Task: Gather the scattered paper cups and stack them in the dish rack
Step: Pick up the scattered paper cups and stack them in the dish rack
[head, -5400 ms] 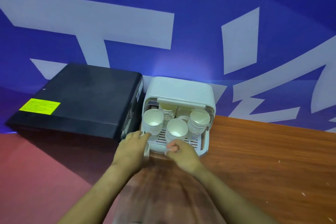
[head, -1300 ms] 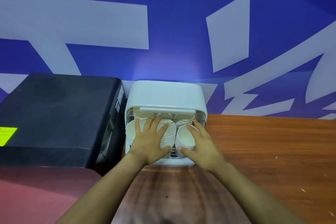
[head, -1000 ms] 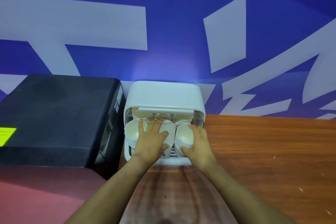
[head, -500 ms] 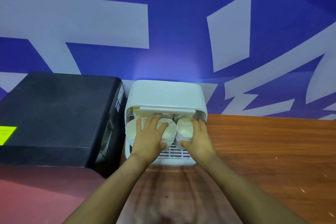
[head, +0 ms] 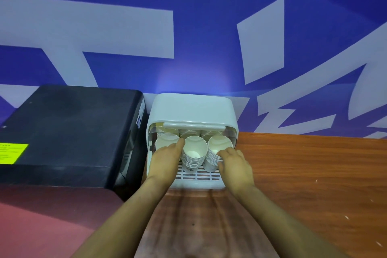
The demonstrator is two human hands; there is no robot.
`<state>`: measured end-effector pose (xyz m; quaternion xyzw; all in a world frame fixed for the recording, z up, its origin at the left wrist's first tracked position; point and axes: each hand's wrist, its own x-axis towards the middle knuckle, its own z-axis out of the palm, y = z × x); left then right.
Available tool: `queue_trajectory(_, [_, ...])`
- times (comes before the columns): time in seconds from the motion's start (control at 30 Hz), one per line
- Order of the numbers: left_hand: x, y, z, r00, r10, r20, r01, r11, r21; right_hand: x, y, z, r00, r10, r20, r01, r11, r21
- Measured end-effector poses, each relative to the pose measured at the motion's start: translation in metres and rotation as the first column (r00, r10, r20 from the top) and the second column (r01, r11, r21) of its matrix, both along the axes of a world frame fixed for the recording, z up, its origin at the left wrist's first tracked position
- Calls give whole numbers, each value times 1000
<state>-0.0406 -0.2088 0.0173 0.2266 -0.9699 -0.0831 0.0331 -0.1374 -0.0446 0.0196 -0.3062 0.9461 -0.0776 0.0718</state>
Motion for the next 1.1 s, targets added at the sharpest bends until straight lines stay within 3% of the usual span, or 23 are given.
queue_trajectory(0.17, [4,-4,-2,1000,-22,-8,22,1000,-2,-7,0,4,1000,14,27,-14,1000,-22])
queue_trajectory(0.33, [1,-8,12,998,-69,3,69,992,-102,-5,7,22,999,0,39,7,980,-196])
queue_trajectory(0.5, [11,-6,30,936,-186,-300,175,982,-64,-9,0,49,980,63,-189,-133,912,-387])
queue_trajectory(0.63, [-2,-12,44,873,-178,-454,115,980,-163,-16,-17,64,975,131,-179,-180,939,-293])
queue_trajectory(0.73, [-12,-16,49,904,-139,-405,83,985,-155,-16,-22,62,981,153,-122,-176,963,-204])
queue_trajectory(0.83, [-13,-18,40,939,-137,-317,99,986,-131,-14,-22,57,983,157,-90,-174,960,-221])
queue_trajectory(1.1, [-8,-10,32,954,-127,-270,81,982,-172,-9,-17,51,984,163,-71,-174,967,-184])
